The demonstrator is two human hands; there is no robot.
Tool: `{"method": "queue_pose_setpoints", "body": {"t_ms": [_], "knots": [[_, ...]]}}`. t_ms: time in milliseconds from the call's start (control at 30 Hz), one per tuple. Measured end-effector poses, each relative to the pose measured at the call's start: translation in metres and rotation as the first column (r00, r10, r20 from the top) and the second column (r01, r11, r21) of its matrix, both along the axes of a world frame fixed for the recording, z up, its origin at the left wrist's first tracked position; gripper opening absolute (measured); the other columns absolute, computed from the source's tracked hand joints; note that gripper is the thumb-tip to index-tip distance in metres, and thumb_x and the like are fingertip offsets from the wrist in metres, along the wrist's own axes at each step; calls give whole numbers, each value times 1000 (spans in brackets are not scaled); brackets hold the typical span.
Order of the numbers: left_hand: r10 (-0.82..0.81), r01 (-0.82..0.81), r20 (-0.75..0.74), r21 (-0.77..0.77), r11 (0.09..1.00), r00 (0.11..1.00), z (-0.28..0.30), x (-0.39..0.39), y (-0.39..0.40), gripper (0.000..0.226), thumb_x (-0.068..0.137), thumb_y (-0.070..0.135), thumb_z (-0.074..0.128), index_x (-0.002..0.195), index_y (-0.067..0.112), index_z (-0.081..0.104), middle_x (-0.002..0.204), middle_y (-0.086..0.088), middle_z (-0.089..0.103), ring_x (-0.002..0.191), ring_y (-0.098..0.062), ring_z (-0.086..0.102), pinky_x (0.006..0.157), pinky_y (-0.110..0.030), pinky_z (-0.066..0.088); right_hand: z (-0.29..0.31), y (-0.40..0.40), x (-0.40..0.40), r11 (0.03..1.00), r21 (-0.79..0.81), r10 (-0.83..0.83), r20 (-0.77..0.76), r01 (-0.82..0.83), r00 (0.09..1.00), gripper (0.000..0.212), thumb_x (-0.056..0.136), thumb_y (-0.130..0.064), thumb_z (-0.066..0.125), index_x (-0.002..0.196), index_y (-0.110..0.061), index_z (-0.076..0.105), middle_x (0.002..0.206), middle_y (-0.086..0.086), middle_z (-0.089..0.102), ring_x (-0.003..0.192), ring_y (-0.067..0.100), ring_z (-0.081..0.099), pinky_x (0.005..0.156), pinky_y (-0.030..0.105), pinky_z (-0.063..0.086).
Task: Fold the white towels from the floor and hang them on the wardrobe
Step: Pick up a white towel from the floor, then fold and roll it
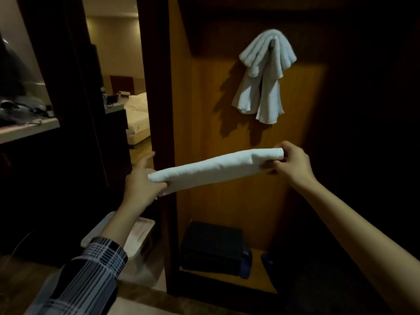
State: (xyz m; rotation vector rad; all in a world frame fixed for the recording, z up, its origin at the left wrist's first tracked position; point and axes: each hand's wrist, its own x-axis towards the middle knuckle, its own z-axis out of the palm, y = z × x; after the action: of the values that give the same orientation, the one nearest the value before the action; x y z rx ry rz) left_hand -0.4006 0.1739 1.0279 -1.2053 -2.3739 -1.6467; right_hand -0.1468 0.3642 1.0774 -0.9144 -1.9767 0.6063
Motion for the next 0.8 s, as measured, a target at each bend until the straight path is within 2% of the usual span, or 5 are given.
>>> {"method": "queue_pose_setpoints", "body": {"t_ms": [133,300,400,567,800], "knots": [[-59,53,-188,-34,998,980,30,-2,47,61,73,-9,69,128,15,58,96,-5,65,88,-18,60,72,-20,46,24,28,-3,996,91,-12,97,3,995,36,73,0,73,104,-16,64,91,-6,61,88,11,57,67,20,45],[-58,83,-360,56,995,931,70,-16,124,29,73,-13,65,93,6,74,91,-12,70,84,-24,64,71,-25,49,60,89,-1,992,120,-42,48,36,998,19,75,-9,78,88,-22,72,85,-5,69,86,12,64,76,33,53],[-33,96,-379,150,984,925,100,-25,175,30,77,-12,63,97,7,74,89,-10,71,75,-16,60,59,-16,43,88,132,3,988,141,-67,9,65,998,17,75,-10,78,89,-18,73,85,0,71,84,16,66,76,38,55],[-17,156,-403,315,936,915,151,-33,264,35,79,-15,58,106,3,72,106,-12,70,92,-16,61,64,-5,40,135,204,7,971,226,-59,-65,73,996,15,78,-5,75,89,-15,72,82,1,69,78,13,63,61,18,45],[44,213,-500,445,870,865,226,-44,374,40,74,-21,56,103,2,71,106,-14,69,86,-15,57,59,-4,35,201,303,6,938,342,-9,-130,53,991,18,79,2,71,92,-10,71,86,5,69,86,19,66,77,32,53]]}}
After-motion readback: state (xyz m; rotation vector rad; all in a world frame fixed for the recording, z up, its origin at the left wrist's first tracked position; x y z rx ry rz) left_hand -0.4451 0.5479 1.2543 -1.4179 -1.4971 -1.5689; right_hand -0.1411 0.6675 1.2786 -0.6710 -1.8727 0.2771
